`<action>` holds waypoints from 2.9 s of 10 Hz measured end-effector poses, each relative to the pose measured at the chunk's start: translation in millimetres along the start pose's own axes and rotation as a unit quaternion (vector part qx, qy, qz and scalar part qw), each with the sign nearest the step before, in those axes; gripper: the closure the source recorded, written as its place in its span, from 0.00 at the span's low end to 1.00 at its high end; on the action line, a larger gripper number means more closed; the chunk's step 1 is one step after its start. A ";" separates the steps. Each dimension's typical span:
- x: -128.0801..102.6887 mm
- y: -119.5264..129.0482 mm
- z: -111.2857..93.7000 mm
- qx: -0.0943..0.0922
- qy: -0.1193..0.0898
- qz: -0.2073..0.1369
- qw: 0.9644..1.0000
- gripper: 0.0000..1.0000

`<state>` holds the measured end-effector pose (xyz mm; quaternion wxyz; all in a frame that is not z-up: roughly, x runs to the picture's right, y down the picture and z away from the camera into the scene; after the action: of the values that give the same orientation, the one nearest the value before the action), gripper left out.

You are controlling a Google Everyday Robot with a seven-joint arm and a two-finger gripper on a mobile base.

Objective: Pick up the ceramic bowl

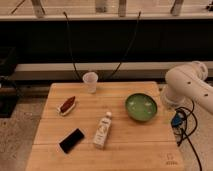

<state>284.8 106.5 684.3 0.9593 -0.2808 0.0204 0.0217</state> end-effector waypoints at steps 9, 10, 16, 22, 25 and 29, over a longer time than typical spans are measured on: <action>-9.9 -17.9 52.0 0.006 0.012 -0.064 0.998 0.20; -9.9 -18.1 63.7 0.005 0.013 -0.071 0.997 0.20; -12.5 -18.5 91.5 0.006 0.018 -0.109 0.994 0.20; -13.3 -12.7 122.9 0.000 0.009 -0.139 0.990 0.20; -13.4 -11.7 134.7 -0.005 0.005 -0.149 0.989 0.20; -14.7 -8.0 151.3 -0.009 0.003 -0.153 0.988 0.20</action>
<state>274.7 181.0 816.7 0.9486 -0.2895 -0.0201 -0.1260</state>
